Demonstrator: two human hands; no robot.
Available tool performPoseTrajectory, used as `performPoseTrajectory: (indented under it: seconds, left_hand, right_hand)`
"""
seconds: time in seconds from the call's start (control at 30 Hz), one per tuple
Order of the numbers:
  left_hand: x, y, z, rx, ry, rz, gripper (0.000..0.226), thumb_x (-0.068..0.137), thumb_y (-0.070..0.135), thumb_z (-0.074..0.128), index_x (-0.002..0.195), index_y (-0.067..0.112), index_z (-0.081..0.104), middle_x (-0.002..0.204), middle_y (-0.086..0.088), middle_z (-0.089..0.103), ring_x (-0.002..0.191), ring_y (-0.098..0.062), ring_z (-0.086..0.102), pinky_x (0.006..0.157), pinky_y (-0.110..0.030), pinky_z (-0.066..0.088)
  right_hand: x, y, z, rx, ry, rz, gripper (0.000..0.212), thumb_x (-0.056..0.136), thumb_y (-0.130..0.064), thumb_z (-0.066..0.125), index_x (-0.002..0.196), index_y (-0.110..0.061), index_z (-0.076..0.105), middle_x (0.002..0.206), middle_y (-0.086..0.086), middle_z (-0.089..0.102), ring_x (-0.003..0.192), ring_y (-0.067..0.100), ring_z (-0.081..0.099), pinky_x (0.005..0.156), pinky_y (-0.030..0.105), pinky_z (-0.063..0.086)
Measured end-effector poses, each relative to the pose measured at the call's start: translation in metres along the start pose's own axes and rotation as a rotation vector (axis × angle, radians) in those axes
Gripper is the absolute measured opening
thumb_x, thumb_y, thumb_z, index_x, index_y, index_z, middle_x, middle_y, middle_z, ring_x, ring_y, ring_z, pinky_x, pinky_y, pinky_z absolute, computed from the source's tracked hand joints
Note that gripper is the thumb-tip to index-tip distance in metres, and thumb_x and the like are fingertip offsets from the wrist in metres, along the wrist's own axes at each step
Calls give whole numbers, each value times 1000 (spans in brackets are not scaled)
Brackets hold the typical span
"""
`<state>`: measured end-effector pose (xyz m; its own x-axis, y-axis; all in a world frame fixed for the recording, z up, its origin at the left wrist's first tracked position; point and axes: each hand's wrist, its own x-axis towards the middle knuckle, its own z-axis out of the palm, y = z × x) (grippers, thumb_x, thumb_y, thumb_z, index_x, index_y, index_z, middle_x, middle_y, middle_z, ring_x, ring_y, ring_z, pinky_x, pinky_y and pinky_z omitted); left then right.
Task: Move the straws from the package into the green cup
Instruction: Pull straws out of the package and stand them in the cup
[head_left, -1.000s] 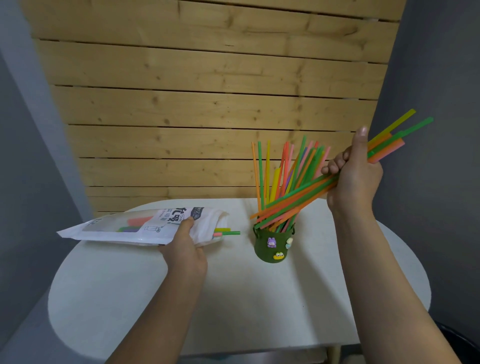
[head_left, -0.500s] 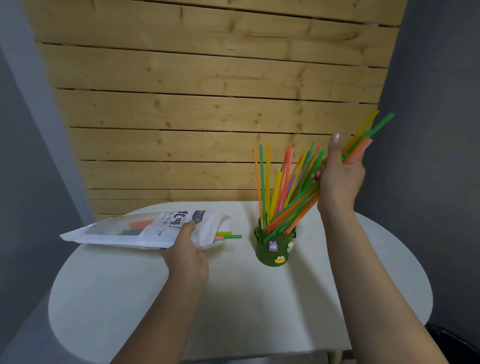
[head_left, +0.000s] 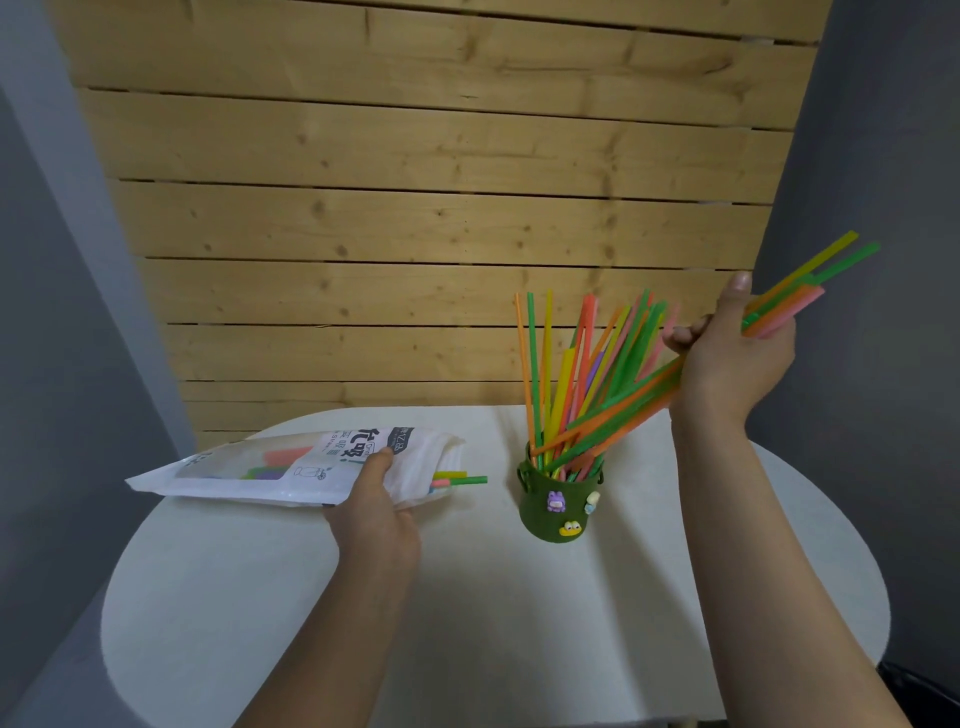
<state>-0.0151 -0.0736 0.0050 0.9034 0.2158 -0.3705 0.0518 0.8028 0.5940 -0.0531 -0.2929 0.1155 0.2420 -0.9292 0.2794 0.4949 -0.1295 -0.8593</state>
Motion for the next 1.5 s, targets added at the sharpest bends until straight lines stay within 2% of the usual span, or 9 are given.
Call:
performPoseTrajectory:
  seconds: [0.17,0.33,0.47,0.73,0.93,1.17,1.3,1.37,1.5]
  left_hand:
    - [0,-2,1,5,2,-3,57,87,-1,65,141,13,50,134,-2,61,107,-16,63,73,-25,55]
    - [2,-3,1,-4,-6,-3,58,87,-1,65,140,13,50,134,-3,62,117,-19,63,86,-35,57]
    - [4,-4,0,-9,-12,7,57,86,-2,65,139,11,51,134,-4,62,117,-19,63,89,-36,56]
    - [6,-2,-3,-25,-17,1,58,85,-1,67,139,13,51,134,-3,63,119,-19,62,99,-39,53]
    - [0,2,-1,-22,-17,-32,56,87,-2,64,139,14,52,133,-3,63,117,-20,64,67,-29,60]
    - [-7,6,4,-28,9,-28,56,87,-2,63,140,13,51,130,-2,62,105,-18,63,42,-20,53]
    - [-7,7,3,-17,2,-25,54,88,-1,63,138,15,51,129,-1,62,108,-18,62,46,-20,55]
    - [-6,7,2,-12,-10,-23,53,88,-1,63,138,14,53,133,-2,62,109,-18,63,54,-22,58]
    - [-5,7,1,-9,-28,-34,52,88,-1,63,137,14,53,132,-3,62,113,-19,62,59,-26,60]
  right_hand:
    - [-2,11,3,-135,-105,-96,23,91,-42,54,86,-20,52,68,1,58,45,4,54,55,22,52]
    - [-11,24,12,-290,-329,-82,20,91,-43,53,78,-28,51,59,-1,57,49,8,56,47,9,46]
    - [-17,39,21,-408,-477,-80,33,85,-59,50,82,-27,55,91,3,59,64,5,62,52,11,47]
    - [-26,57,23,-532,-568,-88,23,96,-33,49,95,-11,55,62,-2,58,40,-6,55,39,3,37]
    - [-29,62,20,-552,-613,-48,27,94,-31,52,100,-6,59,70,2,64,45,-4,59,43,4,40]
    - [-34,46,20,-388,-484,-108,50,88,-33,62,132,-15,46,124,3,61,107,17,62,90,32,52]
    - [-32,48,23,-462,-552,-103,61,97,-28,48,149,-17,19,124,11,62,79,3,65,61,1,45]
    - [-33,46,22,-494,-593,-74,60,98,-25,46,150,-17,17,100,7,67,67,-1,61,58,5,47]
    - [-31,46,18,-567,-624,-61,31,95,-23,52,123,-8,51,93,5,69,73,10,65,82,36,55]
